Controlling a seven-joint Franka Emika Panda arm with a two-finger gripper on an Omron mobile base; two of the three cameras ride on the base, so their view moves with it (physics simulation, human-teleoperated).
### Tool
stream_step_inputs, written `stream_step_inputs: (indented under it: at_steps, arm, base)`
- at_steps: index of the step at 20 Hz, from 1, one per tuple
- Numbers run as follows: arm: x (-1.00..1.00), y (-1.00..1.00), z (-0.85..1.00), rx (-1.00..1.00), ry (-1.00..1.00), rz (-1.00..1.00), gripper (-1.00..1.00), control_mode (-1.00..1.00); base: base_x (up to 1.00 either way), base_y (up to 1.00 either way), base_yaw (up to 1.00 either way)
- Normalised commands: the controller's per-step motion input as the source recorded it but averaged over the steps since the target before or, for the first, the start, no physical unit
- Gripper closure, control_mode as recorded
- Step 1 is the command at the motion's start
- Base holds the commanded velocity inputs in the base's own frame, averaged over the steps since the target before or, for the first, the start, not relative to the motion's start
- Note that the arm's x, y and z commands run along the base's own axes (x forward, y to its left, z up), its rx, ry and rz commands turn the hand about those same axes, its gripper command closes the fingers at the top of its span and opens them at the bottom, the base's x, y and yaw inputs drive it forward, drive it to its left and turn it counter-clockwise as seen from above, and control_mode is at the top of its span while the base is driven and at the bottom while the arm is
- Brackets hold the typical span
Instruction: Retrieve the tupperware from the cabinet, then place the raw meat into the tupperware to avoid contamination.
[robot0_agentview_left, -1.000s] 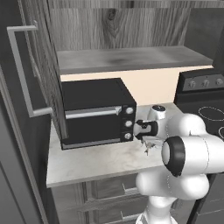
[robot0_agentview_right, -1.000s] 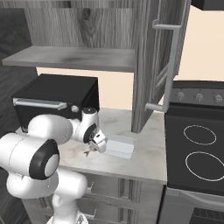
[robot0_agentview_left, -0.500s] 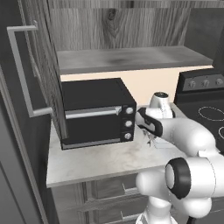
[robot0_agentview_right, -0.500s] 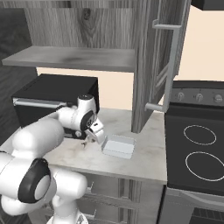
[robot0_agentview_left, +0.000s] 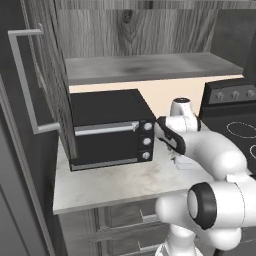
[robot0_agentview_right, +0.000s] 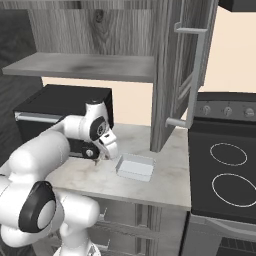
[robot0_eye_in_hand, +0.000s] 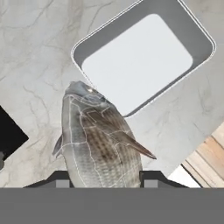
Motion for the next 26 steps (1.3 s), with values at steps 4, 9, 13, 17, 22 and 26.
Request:
stream_step_inputs:
  at_steps: [4,9,13,17,22,26]
  arm:
    - [0.00,-0.35,0.11,0.00,0.13,-0.26,1.00,-1.00]
    - [0.00,-0.48,-0.13,0.07,0.00,-0.26,1.00,-1.00]
    - [0.00,-0.32,-0.18,0.09,-0.08,-0.14,1.00,-1.00]
    - [0.05,-0.05,-0.02,0.00,-0.01,-0.02,1.00,-1.00]
    - [-0.01,-0.04,-0.02,0.00,0.00,-0.12,1.00,-1.00]
    - [0.00,-0.19,-0.11,0.00,0.01,-0.27,1.00,-1.00]
  base:
    - [0.00,0.00,0.00]
    - [0.00,0.00,0.00]
    - [0.00,0.00,0.00]
    - [0.00,0.00,0.00]
    - [0.00,0.00,0.00]
    - [0.00,0.00,0.00]
